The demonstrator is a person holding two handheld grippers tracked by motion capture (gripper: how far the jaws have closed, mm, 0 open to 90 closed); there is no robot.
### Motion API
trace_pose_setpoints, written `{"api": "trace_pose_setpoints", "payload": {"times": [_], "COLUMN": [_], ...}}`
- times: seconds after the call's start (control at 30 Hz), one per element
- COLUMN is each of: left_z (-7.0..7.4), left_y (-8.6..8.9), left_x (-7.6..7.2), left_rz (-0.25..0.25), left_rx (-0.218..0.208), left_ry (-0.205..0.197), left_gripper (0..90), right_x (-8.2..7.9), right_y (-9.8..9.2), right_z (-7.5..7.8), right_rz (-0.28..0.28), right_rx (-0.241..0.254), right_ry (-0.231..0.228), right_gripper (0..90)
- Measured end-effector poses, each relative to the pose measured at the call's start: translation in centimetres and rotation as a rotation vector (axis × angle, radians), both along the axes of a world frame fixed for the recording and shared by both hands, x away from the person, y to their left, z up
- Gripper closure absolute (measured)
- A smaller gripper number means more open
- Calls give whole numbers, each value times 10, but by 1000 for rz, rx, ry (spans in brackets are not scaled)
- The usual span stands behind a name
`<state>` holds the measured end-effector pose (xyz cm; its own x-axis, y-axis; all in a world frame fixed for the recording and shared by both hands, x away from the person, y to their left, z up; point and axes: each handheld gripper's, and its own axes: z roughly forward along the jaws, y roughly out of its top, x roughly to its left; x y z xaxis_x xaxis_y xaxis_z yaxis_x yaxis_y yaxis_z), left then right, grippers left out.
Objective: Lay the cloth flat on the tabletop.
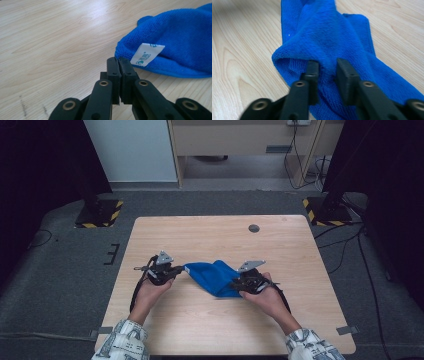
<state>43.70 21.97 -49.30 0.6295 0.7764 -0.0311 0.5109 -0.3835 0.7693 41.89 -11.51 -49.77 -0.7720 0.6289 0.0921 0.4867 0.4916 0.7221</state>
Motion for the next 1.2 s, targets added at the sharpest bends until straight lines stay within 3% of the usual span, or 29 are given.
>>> {"api": "trace_pose_setpoints", "payload": {"times": [0.17,0.33,0.53,0.7,0.97,1.1,1.2], "left_z": [-3,-4,-8,-6,-6,-7,-9], "left_y": [1,3,7,6,6,9,9], "left_x": [1,1,4,3,2,1,2], "left_rz": [4,18,37,31,23,24,22], "left_rx": [17,8,-2,-10,-2,-4,-4], "left_ry": [-2,-8,-1,-7,-12,-8,-3], "left_gripper": [874,872,872,872,872,872,872], "right_x": [-3,-3,-4,6,46,60,64], "right_y": [-12,-25,-42,-45,-9,7,11], "right_z": [11,18,25,25,11,-2,-12], "right_rz": [-24,-34,-61,-115,-159,-159,-165], "right_rx": [27,56,85,81,9,-26,-50], "right_ry": [-16,-2,-10,-26,-58,-40,-20], "right_gripper": [404,303,322,442,684,690,630]}}
